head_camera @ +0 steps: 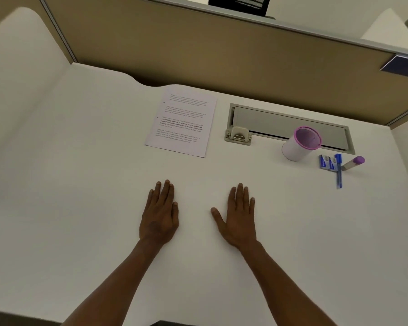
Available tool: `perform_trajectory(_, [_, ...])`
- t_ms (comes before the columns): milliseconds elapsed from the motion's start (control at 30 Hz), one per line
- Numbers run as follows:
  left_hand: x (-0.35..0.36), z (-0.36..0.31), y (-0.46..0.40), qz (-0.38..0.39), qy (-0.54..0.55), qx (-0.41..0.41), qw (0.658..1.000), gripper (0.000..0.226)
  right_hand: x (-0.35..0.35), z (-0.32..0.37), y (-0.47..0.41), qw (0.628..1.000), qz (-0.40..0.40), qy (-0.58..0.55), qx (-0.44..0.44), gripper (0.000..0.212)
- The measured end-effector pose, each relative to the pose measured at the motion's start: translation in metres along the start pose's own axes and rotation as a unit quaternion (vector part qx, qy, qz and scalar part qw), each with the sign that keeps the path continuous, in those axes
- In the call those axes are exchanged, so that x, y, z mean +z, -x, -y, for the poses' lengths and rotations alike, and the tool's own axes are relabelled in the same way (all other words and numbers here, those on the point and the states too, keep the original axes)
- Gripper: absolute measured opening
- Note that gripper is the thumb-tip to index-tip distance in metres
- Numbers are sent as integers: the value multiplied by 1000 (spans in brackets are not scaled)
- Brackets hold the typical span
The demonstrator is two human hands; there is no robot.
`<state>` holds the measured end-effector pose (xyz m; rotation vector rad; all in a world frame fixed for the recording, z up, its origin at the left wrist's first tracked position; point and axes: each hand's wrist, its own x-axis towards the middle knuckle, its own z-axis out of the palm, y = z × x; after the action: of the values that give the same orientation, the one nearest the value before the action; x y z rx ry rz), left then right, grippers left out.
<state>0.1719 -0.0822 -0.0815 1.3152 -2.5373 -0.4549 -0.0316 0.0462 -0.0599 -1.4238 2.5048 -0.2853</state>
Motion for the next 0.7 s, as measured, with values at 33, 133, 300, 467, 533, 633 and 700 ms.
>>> perform_trajectory(33, [0, 0, 0, 2, -1, -1, 1000, 58, 5, 13, 3, 1000, -7, 15, 24, 91])
perform_trajectory(133, [-1, -1, 0, 10, -8, 3, 1000, 58, 16, 48, 8, 999, -7, 16, 42, 93])
perform_trajectory(300, [0, 1, 0, 21, 2, 5, 1000, 59, 33, 73, 29, 995, 27, 30, -93, 79])
perform_trajectory(467, [-1, 1, 0, 11, 2, 4, 1000, 57, 21, 44, 34, 1000, -22, -14, -9, 80])
perform_trajectory(533, [-1, 1, 0, 12, 4, 4, 1000, 57, 24, 41, 45, 998, -19, 25, 47, 85])
perform_trajectory(633, [-1, 1, 0, 18, -3, 6, 1000, 57, 36, 58, 55, 998, -13, 34, 50, 84])
perform_trajectory(700, [-1, 2, -1, 21, -3, 6, 1000, 57, 41, 75, 46, 999, -12, 32, 33, 80])
